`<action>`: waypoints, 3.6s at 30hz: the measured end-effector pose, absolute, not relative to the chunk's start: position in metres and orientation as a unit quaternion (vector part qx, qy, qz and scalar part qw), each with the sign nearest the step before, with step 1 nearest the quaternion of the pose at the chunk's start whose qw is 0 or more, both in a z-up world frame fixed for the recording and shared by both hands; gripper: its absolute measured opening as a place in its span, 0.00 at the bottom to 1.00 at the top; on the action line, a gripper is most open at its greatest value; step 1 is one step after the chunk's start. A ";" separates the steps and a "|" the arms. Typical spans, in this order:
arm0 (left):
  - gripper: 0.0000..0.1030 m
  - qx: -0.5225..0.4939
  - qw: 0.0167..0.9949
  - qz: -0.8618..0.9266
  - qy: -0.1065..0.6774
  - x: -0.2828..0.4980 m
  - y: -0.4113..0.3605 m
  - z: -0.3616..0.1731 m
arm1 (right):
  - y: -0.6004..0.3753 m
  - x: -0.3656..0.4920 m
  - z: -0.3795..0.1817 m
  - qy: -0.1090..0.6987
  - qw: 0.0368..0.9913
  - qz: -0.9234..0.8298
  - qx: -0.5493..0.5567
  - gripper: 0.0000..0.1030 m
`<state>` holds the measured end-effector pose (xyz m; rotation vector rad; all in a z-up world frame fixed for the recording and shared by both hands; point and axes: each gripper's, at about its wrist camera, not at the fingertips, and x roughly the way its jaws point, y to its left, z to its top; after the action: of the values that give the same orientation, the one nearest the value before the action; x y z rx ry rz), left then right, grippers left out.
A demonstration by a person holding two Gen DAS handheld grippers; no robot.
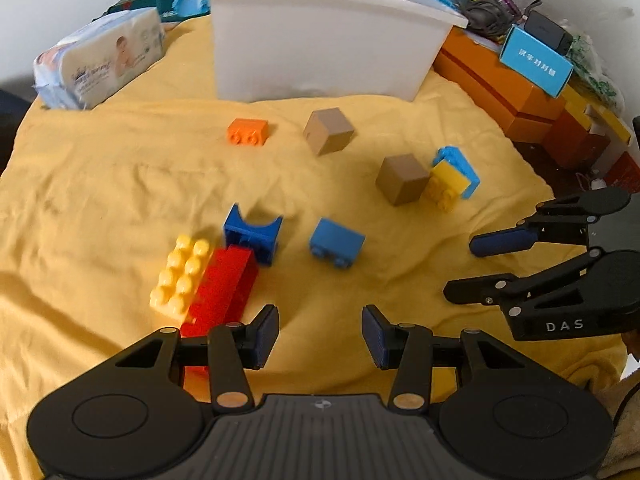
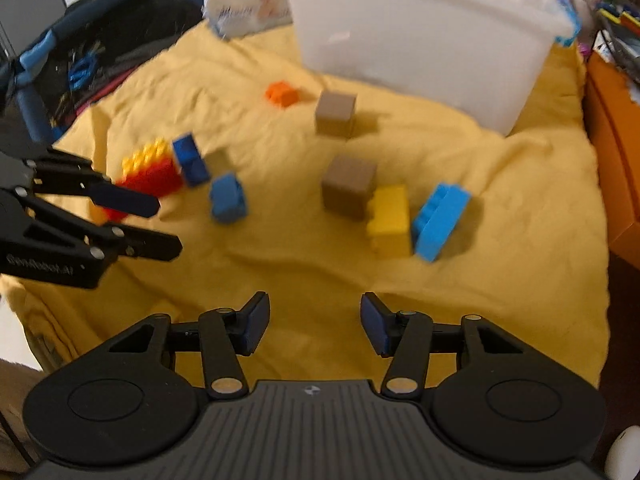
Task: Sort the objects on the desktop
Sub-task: 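Move both open tools back down to the remaining blocks, then grasp a brown cube with the right tool while the left tool grasps another brown cube, then lift both brown cubes and carry them up over the white bin, then open both tools to drop the brown cubes into the bin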
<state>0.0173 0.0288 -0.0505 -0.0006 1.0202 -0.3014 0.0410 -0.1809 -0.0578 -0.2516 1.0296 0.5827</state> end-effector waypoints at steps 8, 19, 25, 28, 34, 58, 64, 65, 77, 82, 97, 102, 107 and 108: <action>0.49 -0.006 0.864 -0.140 0.483 0.015 0.035 -0.050 | -0.169 0.046 -0.042 0.416 0.859 0.269 -0.129 0.40; 0.49 0.034 0.886 -0.161 0.433 0.071 0.010 -0.026 | -0.164 0.082 -0.049 0.428 0.875 0.208 -0.093 0.46; 0.47 0.013 0.887 -0.160 0.433 0.116 0.000 -0.024 | -0.159 0.093 -0.061 0.435 0.866 0.229 -0.092 0.36; 0.47 0.020 0.884 -0.163 0.437 0.132 -0.010 -0.032 | -0.166 0.086 -0.059 0.432 0.865 0.233 -0.102 0.33; 0.47 0.012 0.875 -0.169 0.454 0.151 -0.026 -0.051 | -0.181 0.077 -0.057 0.432 0.866 0.224 -0.117 0.33; 0.34 0.002 0.855 -0.215 0.473 0.087 -0.008 -0.040 | -0.175 0.068 -0.063 0.423 0.860 0.253 -0.128 0.32; 0.34 0.012 0.885 -0.203 0.419 0.095 -0.002 0.001 | -0.187 0.070 -0.035 0.405 0.876 0.248 -0.089 0.32; 0.34 0.015 0.891 -0.200 0.408 0.098 -0.001 0.010 | -0.190 0.073 -0.027 0.397 0.880 0.246 -0.080 0.32; 0.34 0.023 0.942 -0.168 0.291 0.159 0.004 0.096 | -0.192 0.128 0.072 0.254 0.942 0.210 -0.059 0.32; 0.32 0.005 0.944 -0.166 0.284 0.189 0.003 0.099 | -0.187 0.163 0.076 0.249 0.946 0.201 -0.040 0.32; 0.49 0.000 0.932 -0.139 0.334 0.224 0.010 0.047 | -0.184 0.215 0.043 0.284 0.941 0.176 -0.049 0.34; 0.49 -0.002 0.931 -0.136 0.337 0.212 0.016 0.048 | -0.194 0.212 0.040 0.295 0.939 0.175 -0.024 0.38; 0.52 0.000 0.933 -0.141 0.330 0.176 0.020 0.056 | -0.217 0.181 0.055 0.272 0.947 0.171 -0.019 0.47; 0.54 0.002 0.934 -0.140 0.329 0.167 0.021 0.056 | -0.221 0.174 0.056 0.270 0.947 0.171 -0.020 0.50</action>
<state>0.1670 0.0207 0.0560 0.0047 0.6720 -0.2857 0.1737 -0.2209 0.0562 -0.0416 0.5504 0.3474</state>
